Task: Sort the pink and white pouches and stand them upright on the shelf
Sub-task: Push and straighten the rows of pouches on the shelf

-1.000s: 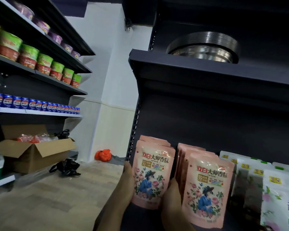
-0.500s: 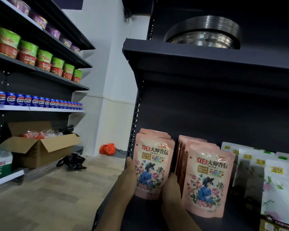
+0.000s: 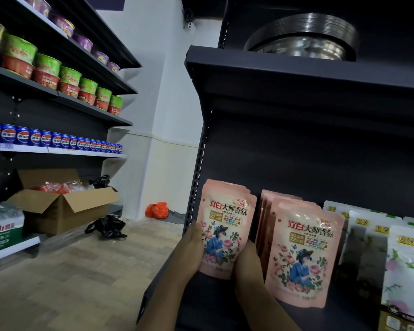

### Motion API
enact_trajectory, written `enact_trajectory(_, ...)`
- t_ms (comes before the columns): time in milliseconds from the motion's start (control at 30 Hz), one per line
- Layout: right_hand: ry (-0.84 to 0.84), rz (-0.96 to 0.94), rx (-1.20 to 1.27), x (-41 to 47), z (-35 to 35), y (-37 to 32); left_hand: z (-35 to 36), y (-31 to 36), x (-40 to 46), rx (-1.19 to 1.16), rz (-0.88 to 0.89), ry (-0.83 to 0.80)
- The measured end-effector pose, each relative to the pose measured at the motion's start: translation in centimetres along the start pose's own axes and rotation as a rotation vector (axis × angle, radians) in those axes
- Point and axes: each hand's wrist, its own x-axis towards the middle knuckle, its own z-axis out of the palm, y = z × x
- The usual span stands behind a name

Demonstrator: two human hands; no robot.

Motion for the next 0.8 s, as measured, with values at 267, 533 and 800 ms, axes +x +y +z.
enact_trajectory(267, -0.034, -0.003, 0.011, 0.2, 0.1, 0.1, -0.1, -0.9, 1.5, -0.055, -0.103, -0.087)
enact_trajectory(533, -0.068, 0.015, 0.034, -0.2, -0.2, -0.2, -0.2, -0.7, 1.1, -0.102, -0.184, -0.057)
enact_trajectory(800, -0.076, 0.005, 0.02, -0.6, -0.5, -0.4, 0.1, -0.7, 1.1, -0.081, -0.162, -0.002)
